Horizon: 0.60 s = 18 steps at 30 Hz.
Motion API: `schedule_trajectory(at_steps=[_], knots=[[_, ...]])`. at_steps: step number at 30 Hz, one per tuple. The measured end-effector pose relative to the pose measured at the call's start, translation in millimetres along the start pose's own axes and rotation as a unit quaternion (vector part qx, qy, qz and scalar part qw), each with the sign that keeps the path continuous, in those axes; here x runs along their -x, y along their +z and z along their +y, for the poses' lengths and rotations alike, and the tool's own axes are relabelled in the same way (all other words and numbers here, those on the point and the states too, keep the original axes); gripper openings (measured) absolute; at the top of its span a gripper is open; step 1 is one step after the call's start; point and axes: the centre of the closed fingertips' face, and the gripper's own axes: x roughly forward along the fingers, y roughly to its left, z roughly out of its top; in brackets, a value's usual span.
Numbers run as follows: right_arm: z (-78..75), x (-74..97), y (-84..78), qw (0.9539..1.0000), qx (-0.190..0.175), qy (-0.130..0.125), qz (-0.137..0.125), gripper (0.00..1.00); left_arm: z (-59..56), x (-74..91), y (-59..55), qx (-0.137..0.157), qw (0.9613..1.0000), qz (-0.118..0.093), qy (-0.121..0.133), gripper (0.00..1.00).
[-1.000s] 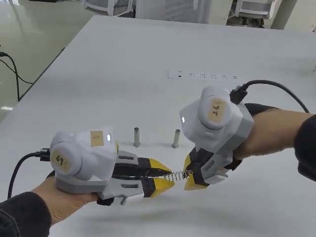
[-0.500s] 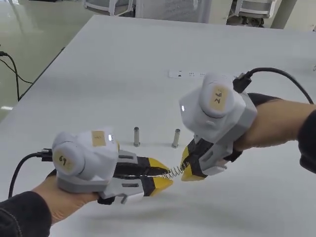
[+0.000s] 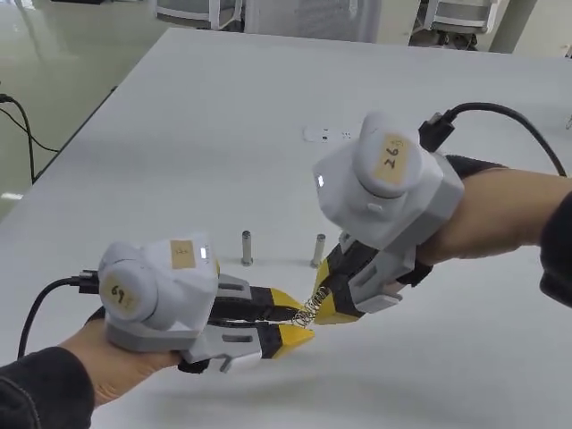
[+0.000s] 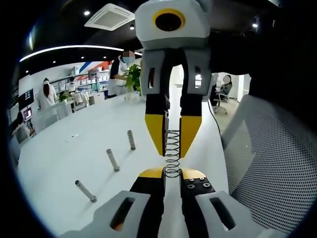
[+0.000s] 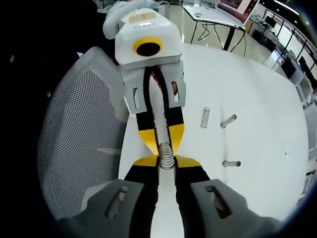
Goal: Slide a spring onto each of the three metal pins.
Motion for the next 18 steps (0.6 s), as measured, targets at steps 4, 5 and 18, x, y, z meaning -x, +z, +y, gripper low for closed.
schedule_trajectory(at_steps=[4,5,18], knots=[[1.4,-0.5,2.6,1.0000,0.004,0.001,-0.001,0.13,-0.9,-0.6,-0.4,0.000,1.0000,0.001,-0.001,0.08],[1.7,-0.5,3.3,1.0000,0.004,0.001,-0.001,0.13,-1.0,-0.7,-0.4,0.000,1.0000,0.001,-0.002,0.08],[3.5,-2.8,8.9,1.0000,0.007,0.001,-0.003,0.13,-2.8,-2.4,-0.6,-0.001,1.0000,0.003,-0.004,0.08]])
